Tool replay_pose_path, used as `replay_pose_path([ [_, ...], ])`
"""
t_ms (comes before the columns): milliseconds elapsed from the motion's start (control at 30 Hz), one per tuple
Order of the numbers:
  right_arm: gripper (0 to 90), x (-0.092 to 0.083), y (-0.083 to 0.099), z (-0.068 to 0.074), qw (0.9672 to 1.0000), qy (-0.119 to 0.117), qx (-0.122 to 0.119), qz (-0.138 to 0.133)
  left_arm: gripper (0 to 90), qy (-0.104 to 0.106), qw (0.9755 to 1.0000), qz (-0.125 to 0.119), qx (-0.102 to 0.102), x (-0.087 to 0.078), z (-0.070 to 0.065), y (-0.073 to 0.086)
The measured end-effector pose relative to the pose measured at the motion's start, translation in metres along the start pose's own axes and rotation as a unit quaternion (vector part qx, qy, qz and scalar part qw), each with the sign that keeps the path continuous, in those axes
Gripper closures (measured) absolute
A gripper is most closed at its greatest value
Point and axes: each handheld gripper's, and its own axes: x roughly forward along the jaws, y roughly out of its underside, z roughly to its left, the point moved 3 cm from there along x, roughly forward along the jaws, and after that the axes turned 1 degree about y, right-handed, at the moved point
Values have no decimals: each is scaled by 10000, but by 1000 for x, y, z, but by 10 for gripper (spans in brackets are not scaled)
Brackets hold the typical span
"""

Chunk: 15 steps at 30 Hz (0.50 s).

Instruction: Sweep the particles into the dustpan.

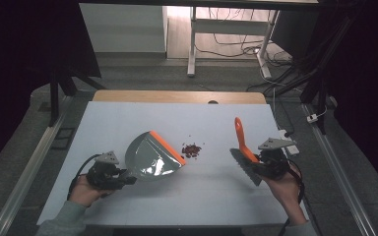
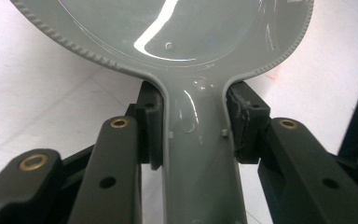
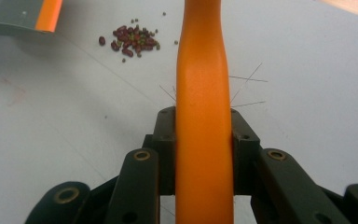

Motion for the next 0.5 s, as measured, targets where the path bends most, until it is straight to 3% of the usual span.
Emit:
replay_pose_path([
  [233, 703, 11, -12, 2, 10000, -3, 13, 3, 614, 39, 9995, 303, 83, 7, 12, -12],
  [500, 703, 33, -29, 5, 10000, -70, 10, 58, 614, 90, 9981, 556, 265, 10, 5, -11],
])
